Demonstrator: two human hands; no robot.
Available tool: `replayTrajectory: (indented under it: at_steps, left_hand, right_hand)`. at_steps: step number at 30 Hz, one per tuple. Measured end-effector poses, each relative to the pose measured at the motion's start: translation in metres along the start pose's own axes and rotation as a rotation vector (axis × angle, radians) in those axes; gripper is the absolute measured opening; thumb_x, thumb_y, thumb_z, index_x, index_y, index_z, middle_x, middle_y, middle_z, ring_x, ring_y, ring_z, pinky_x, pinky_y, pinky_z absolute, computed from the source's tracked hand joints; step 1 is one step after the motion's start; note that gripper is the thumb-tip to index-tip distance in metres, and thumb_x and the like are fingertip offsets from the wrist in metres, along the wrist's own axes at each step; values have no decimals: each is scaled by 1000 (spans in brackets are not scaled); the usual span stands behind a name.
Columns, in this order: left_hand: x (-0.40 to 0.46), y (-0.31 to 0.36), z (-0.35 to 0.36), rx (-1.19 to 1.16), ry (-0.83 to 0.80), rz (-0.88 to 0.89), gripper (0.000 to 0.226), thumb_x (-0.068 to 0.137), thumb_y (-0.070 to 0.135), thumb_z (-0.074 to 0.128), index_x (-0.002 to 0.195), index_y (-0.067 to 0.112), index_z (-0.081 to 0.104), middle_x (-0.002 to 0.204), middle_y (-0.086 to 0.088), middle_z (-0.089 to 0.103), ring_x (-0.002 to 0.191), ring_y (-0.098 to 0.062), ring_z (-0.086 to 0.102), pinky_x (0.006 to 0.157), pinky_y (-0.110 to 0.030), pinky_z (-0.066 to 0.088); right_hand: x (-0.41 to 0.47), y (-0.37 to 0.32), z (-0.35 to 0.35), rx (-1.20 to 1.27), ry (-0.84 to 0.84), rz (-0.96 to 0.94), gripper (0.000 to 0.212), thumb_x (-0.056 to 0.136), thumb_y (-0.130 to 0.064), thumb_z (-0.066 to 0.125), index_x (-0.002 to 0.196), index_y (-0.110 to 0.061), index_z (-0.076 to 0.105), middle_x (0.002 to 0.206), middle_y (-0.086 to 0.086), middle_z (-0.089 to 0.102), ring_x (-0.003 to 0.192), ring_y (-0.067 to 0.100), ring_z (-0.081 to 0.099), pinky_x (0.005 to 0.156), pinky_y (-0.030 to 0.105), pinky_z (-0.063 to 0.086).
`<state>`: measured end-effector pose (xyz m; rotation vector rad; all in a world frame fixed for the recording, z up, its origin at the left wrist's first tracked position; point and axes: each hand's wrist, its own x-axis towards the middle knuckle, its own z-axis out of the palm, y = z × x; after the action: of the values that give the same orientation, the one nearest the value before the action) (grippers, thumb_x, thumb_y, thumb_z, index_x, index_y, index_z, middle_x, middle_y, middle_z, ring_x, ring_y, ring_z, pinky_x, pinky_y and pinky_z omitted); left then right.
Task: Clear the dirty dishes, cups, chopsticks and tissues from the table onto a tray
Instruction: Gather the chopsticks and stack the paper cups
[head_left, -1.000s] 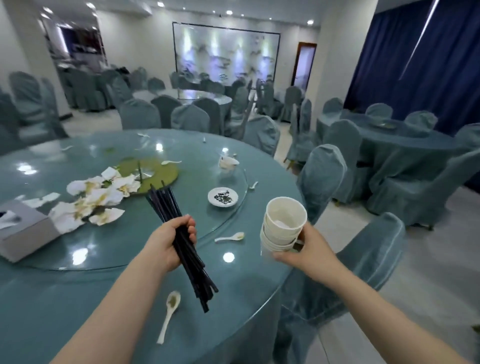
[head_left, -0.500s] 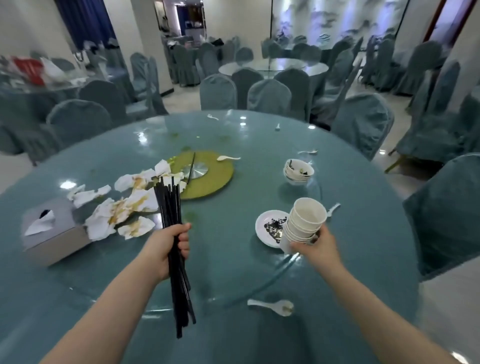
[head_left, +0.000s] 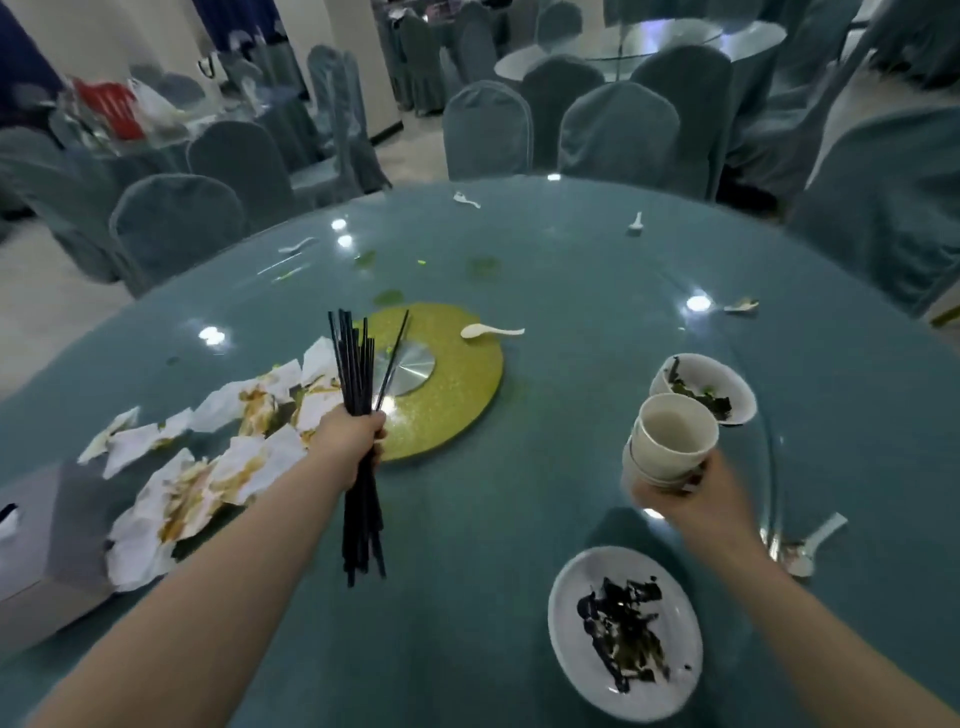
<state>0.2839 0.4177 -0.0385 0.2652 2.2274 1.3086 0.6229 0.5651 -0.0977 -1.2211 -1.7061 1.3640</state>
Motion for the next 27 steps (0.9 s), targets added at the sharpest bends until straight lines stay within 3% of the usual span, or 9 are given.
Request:
replayTrajectory:
  at_steps: [3,8,13,20,23,27]
  left_hand:
    - [52,9,15,192,83,85,11,84,11,61,89,7,53,62,-10,53,49,-22,48,46,-27,40]
    - [117,20,29,510,113,182,16,76,15,68,87,7,60,68,-10,59,66,-29,59,60,-32,48]
    - [162,16,41,749,188,198,7,79,11,63,82,8,57,66,-6,54,61,-24,54,50,-27,38]
    - [193,-2,43,851,199,118,17,86,17,60,90,1,60,84,-14,66,74,-29,62,53,-32,42]
    - [192,0,42,853,161,144,10,83,12,59,82,2,59,73,-13,64,63,-26,60,46,-28,38]
    - [174,6,34,802,143,213,18,79,14,63,70,2,53,59,-8,51,53,-21,50,44,-24,33]
  right_hand:
    - [20,6,12,-28,6,-12,69,49,-45,86,110,-46,54,101,-24,67,90,-4,64,81,35,54]
    - [43,14,27,-90,-20,-47,70,53,-48,86,114,-50,51,103,-26,67,93,-1,64,82,37,54]
    - [54,10,33,-81,-36,-93,66,55,-34,88,105,-58,51,99,-30,66,86,-8,63,71,17,50]
    - [60,8,29,-109,-89,-66,69,50,-40,87,100,-65,48,99,-31,65,85,-5,64,73,23,51]
    - [61,9,28,-116,-84,-49,71,47,-44,86,103,-63,47,101,-30,65,88,-2,65,76,28,53]
    - [59,7,27,-136,-73,-25,73,47,-40,85,107,-58,49,100,-27,66,88,2,66,79,35,56]
